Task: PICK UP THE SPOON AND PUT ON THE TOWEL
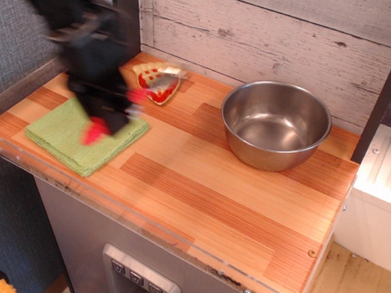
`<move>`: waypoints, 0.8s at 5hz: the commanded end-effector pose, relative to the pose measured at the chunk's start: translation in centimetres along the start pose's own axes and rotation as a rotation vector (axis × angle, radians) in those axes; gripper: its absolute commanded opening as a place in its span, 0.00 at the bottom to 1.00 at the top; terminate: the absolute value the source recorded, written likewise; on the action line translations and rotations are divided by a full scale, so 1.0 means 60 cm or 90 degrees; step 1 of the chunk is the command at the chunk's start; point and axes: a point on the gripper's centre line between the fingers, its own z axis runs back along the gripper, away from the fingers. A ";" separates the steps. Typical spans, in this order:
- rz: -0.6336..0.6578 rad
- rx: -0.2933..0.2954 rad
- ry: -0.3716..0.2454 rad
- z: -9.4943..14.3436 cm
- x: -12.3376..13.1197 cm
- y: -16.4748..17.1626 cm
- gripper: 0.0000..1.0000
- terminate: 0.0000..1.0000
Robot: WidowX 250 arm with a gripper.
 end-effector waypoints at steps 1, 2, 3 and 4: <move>0.057 0.052 0.041 -0.005 -0.058 0.115 0.00 0.00; 0.079 0.056 0.048 -0.018 -0.064 0.129 0.00 0.00; 0.080 0.059 0.050 -0.029 -0.054 0.127 0.00 0.00; 0.068 0.060 0.051 -0.039 -0.041 0.118 0.00 0.00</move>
